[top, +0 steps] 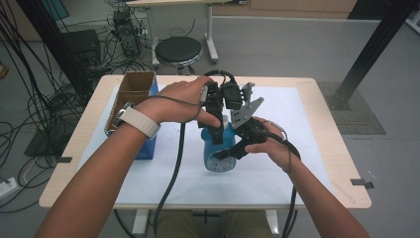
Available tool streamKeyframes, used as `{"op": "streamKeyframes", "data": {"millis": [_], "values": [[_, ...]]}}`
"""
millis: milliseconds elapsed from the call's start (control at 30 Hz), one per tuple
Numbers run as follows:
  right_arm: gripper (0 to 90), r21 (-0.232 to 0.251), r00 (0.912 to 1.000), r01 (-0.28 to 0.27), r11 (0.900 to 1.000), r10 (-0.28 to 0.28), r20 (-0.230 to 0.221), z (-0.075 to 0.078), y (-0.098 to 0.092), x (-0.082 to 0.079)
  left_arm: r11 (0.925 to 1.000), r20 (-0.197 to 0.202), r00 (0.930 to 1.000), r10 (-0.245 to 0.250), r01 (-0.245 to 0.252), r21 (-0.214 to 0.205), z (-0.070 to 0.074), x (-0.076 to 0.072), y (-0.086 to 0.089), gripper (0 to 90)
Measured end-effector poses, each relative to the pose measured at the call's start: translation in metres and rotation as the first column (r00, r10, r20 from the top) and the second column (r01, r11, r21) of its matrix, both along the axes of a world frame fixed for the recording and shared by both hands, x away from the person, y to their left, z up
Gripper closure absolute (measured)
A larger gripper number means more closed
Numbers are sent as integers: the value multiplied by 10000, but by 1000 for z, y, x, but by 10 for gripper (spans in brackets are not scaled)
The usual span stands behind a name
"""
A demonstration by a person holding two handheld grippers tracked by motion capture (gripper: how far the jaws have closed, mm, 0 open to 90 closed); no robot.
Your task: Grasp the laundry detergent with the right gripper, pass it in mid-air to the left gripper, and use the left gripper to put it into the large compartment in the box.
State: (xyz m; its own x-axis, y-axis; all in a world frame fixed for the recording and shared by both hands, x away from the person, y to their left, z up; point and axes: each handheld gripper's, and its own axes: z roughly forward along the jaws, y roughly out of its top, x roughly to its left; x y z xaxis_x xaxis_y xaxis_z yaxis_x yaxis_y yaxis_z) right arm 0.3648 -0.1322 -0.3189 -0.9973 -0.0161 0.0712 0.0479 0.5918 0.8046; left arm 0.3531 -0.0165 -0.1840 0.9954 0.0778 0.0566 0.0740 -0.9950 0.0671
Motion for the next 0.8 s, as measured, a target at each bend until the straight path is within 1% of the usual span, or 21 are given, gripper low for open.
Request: {"op": "streamKeyframes", "data": {"millis": [100,800], "values": [[432,-29,10000,-21,10000,21,-2,0,1,0,10000,-15,10000,-21,21,35,-1,0,-1,85],[431,-50,9999,-63,10000,63,-114,-1,-1,2,9999,12,10000,85,-85,-132,-2,2,2,87]]}}
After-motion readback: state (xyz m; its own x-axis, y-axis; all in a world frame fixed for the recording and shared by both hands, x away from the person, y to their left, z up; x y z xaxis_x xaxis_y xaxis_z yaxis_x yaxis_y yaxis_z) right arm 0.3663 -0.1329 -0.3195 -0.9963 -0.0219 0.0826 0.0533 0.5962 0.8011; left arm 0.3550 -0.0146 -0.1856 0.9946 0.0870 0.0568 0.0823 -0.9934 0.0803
